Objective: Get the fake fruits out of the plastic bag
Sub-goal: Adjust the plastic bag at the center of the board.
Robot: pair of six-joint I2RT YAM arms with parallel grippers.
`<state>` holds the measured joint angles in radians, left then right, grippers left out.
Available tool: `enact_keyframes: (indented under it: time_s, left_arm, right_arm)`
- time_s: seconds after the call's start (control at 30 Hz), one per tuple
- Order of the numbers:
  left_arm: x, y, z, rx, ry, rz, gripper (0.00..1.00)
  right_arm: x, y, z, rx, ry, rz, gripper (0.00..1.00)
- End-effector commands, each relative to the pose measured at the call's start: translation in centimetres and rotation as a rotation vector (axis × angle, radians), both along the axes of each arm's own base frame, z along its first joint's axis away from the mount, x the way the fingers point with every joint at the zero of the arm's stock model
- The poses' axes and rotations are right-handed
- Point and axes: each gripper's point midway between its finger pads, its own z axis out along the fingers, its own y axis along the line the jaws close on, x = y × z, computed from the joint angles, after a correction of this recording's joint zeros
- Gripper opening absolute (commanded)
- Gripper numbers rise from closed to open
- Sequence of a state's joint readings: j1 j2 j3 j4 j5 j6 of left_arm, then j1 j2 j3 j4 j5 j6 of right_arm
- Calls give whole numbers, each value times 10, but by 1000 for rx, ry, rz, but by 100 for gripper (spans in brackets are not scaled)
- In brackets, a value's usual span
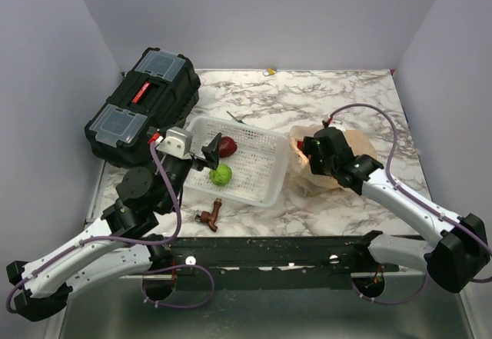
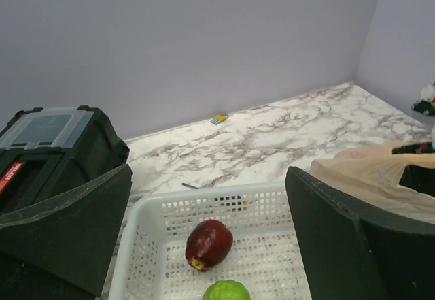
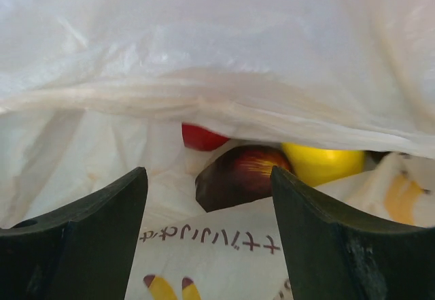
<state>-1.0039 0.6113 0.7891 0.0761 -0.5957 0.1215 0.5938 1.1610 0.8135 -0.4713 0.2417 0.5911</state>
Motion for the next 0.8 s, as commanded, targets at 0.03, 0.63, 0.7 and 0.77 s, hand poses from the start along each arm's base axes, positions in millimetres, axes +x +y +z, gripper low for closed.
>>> enact_keyframes:
  time_s: [0.03, 0.63, 0.7, 0.77]
  left_arm:
    - [-8, -34, -1, 19, 41, -153, 95]
    - [-46, -228, -55, -158, 607, -540, 99]
    - [-32, -231, -66, -114, 646, -444, 99]
    - [-26, -238, -78, -70, 673, -410, 99]
  right_arm:
    - [16, -30, 26, -76, -99, -173, 76]
    - [-5, -45, 9, 2, -45, -334, 67]
    - [-7, -51, 6, -4, -47, -370, 67]
    - [-8, -55, 3, -4, -53, -399, 66]
